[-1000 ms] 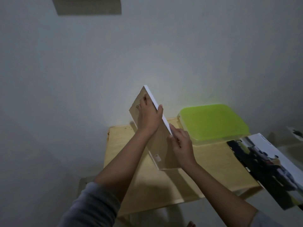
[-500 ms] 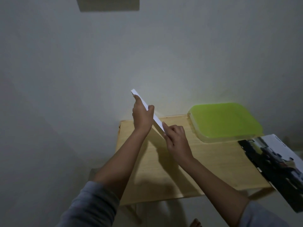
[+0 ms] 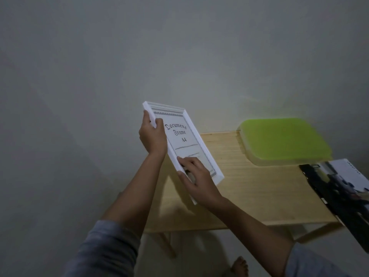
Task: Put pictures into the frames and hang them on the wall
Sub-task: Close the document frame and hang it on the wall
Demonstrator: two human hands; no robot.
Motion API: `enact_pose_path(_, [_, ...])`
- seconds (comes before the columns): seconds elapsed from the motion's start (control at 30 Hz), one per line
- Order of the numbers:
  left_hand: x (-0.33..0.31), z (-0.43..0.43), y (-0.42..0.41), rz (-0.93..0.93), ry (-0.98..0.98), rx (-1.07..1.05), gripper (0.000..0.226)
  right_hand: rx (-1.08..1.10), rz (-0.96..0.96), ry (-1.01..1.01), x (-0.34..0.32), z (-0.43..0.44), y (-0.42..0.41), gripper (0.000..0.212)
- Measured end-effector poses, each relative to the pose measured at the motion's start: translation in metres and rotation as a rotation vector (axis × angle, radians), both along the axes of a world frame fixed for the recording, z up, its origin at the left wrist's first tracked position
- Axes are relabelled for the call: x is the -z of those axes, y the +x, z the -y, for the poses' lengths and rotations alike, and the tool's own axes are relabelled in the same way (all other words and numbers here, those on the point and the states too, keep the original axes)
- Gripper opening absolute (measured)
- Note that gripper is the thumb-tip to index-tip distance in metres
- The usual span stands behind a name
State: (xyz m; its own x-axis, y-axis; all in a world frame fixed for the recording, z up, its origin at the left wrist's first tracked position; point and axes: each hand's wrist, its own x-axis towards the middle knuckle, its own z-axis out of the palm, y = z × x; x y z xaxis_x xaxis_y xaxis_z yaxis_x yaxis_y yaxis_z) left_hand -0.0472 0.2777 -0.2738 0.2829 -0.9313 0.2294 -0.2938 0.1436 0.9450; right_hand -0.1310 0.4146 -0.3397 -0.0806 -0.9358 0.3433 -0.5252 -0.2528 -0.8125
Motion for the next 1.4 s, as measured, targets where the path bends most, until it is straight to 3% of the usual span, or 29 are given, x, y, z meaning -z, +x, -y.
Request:
enact_pose_path(0.13, [-0.002, 0.001, 0.021, -0.165, 0.036, -0.089, 0.042, -0.067, 0.071, 0.049, 0.008, -0.001, -0.018, 0.025])
enact_pose_path(0.23, [0.001, 0.008, 0.037, -0.292, 0.055, -0.088, 0.040, 0.147, 0.131, -0.009, 0.011, 0.008, -0.045, 0.021])
enact_pose_path(0.4, [0.002, 0.009, 0.043, -0.417, 0.099, 0.066, 0.037, 0.425, 0.140, 0.013, 0.001, 0.024, -0.087, 0.029])
enact_pose_path(0.6, [-0.013, 0.002, 0.015, -0.473, 0.080, 0.212, 0.037, 0.386, 0.330, 0.128, -0.025, 0.035, -0.111, 0.036])
enact_pose_path(0.73, [-0.039, 0.007, -0.016, -0.494, 0.040, 0.299, 0.038, 0.463, 0.466, 0.080, -0.047, 0.037, -0.137, 0.033])
enact_pose_path(0.93, [-0.096, 0.030, -0.084, -0.511, -0.064, 0.467, 0.039, 0.534, 0.587, -0.129, -0.113, 0.057, -0.198, 0.031])
enact_pose_path(1.4, [-0.231, 0.110, -0.234, -0.316, -0.440, 0.633, 0.044, 0.443, 0.544, -0.675, -0.313, 0.154, -0.352, 0.034])
